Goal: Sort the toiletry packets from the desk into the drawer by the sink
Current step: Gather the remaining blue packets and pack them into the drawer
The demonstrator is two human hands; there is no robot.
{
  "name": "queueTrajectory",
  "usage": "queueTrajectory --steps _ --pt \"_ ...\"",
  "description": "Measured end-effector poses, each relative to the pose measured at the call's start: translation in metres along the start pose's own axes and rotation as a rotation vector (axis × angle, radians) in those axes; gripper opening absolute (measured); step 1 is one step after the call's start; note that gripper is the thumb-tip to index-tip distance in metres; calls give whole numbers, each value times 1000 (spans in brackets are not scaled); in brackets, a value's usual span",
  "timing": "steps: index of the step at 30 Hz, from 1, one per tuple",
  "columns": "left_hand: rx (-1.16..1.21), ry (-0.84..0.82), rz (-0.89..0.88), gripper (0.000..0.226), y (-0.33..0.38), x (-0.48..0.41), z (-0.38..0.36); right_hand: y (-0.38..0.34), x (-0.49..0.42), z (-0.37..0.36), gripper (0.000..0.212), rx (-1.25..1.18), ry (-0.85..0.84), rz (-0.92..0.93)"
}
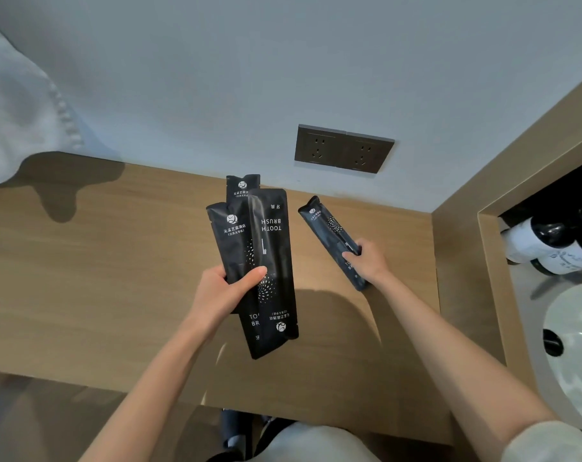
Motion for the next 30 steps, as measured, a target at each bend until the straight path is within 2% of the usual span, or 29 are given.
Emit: queueTrajectory --steps 6,13,20,30 --pt "24 21 -10 10 -3 16 11 -13 62 8 9 -392 17 -3" --pt "30 -22 -84 8 -12 57 23 -46 197 14 16 -813 -20 26" --pt "-9 -181 -172 7 -34 131 17 -44 320 -13 16 -961 24 19" --pt "-79 -451 -291 4 -48 236 -40 7 455 -11 12 -1047 262 48"
Point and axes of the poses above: each hand's wrist, its own x-axis away from the middle knuckle, its own z-axis out of the back of the hand, y = z × x, the point moved 8 cm from there along -x, towards the middle knuckle, and after that the axes turned 12 degrees about -x, right-handed, at the moved point
